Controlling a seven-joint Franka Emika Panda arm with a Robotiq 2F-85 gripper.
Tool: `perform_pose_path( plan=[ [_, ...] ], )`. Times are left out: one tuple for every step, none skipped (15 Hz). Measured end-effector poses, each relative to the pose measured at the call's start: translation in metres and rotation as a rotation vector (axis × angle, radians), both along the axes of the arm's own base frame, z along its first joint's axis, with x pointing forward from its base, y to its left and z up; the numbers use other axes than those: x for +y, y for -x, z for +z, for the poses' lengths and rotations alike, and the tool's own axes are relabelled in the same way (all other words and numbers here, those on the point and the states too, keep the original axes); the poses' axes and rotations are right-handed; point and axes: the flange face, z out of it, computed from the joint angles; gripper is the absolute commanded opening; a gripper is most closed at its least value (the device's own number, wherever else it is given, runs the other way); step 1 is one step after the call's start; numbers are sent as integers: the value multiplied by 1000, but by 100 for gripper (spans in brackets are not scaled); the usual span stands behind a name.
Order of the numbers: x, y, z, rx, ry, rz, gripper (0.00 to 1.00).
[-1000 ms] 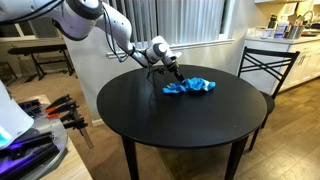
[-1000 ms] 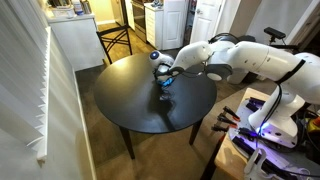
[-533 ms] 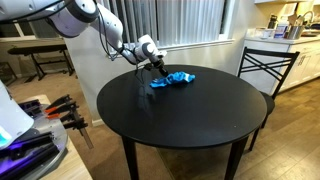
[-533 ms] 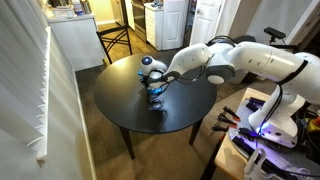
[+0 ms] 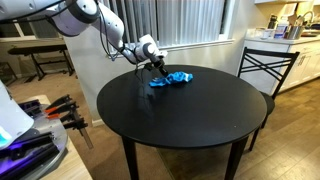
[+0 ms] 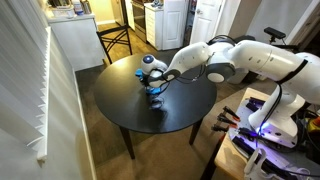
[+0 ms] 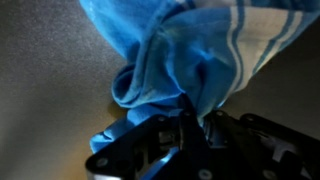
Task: Use the towel to wipe the table.
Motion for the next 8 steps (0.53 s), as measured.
perform_pose_path(
  plan=[
    [-11,-1,0,2,13,-10,4],
    [-23,-1,-1,8,32,-23,4],
    [-38,0,-2,16,53,-39,4],
    [-54,1,-3,26,75,-57,4],
    [-70,3,-4,41,97,-78,4],
    [-85,5,-5,60,118,-100,5],
    [-99,8,-6,82,137,-122,5],
    [-112,13,-6,108,156,-146,5]
  ],
)
